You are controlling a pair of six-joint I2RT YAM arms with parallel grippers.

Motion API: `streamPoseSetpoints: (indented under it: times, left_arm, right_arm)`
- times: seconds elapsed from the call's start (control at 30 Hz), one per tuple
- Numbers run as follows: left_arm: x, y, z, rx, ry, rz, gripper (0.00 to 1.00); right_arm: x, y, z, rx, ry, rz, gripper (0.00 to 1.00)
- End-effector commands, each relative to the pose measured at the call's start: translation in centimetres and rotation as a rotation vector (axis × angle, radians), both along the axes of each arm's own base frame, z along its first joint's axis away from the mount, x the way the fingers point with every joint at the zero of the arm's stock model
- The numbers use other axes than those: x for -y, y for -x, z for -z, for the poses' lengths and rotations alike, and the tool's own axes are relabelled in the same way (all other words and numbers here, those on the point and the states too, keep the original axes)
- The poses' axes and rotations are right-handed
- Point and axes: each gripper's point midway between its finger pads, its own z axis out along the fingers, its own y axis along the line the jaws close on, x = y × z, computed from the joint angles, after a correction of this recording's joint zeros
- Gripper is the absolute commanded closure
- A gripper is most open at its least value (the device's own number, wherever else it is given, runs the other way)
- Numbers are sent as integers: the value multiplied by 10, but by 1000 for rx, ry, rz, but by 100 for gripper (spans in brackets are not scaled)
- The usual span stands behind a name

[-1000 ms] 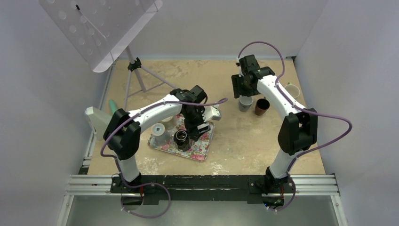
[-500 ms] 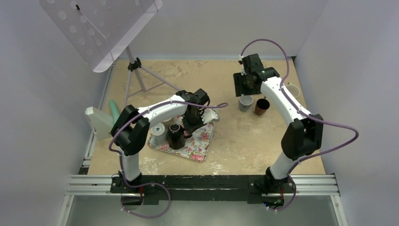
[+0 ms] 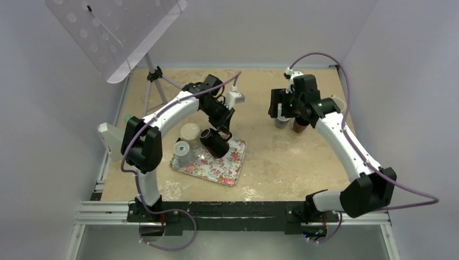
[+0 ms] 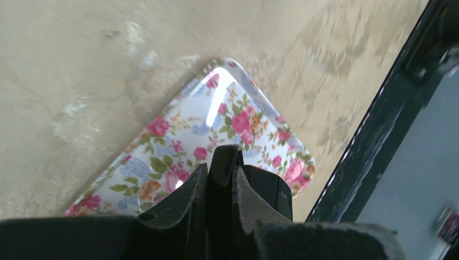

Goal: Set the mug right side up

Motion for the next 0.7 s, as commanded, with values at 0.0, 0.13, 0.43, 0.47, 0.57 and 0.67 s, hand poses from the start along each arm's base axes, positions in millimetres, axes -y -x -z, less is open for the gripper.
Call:
streamPoseSetpoints:
  times: [0.0,0.13,0.43,0.47,0.57,0.67]
  left_arm:
    - [18,-35,-84,-25,312,-201,100]
    - [27,-53,-113,-54,449,-269,100]
    - [41,-70,-145,-63,566,-312,100]
    - [41,-70,-145,-66,570,-313,100]
    - [42,-70,-147,-66,578,-318,100]
    - [45,-70,-149,-84,600,-332,100]
  right_arm:
    - [-66,15,-40,172,-383,-176,2]
    - [-136,54,-72,271,-759,-348,1]
    - [-154,73,-48,156,-1042,-304,6]
    - [-155,72,-43,138,-1041,-289,6]
    - [-160,77,-44,128,-1100,-319,8]
    - [-175,78,-45,85,-1129,-364,11]
